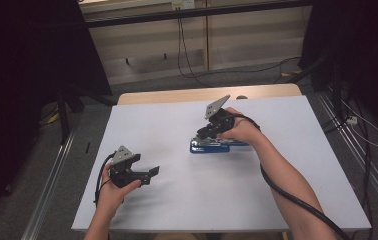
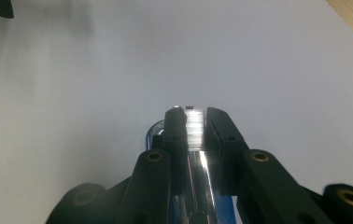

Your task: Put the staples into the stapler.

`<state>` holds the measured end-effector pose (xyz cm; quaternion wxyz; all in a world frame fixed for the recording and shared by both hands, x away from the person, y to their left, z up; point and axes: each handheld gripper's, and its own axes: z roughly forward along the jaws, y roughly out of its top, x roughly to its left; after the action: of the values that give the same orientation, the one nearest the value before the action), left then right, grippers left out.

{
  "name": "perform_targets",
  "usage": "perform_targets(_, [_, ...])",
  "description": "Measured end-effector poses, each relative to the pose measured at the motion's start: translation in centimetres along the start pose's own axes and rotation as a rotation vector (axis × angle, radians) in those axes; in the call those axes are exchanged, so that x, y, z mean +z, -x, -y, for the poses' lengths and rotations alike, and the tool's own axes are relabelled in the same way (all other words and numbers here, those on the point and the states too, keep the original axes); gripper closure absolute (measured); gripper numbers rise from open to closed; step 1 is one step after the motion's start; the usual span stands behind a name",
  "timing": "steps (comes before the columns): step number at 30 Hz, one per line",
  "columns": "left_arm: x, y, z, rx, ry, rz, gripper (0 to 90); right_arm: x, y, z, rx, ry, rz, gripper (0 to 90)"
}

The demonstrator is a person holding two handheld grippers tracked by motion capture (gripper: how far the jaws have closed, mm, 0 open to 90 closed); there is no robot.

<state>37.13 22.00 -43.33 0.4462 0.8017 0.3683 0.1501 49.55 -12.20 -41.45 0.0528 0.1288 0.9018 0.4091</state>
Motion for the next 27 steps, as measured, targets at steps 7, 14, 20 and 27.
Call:
perform_targets(7, [0.02,0.0,0.01,0.0,-0.001,0.001,10.1,0.36,0.15,0.18,-0.016,0.002,-0.01,79.9])
perform_targets(14, [0.04,-0.06,0.03,-0.004,-0.004,0.0,10.1,0.7,0.26,0.29,-0.035,0.002,-0.029,79.9])
perform_targets(20, [0.08,-0.07,0.09,-0.004,-0.004,-0.002,10.1,0.87,0.34,0.47,-0.036,-0.002,-0.035,79.9])
perform_targets(27, [0.16,0.02,0.08,0.0,-0.005,-0.002,10.0,0.94,0.47,0.64,-0.038,-0.001,-0.044,79.9])
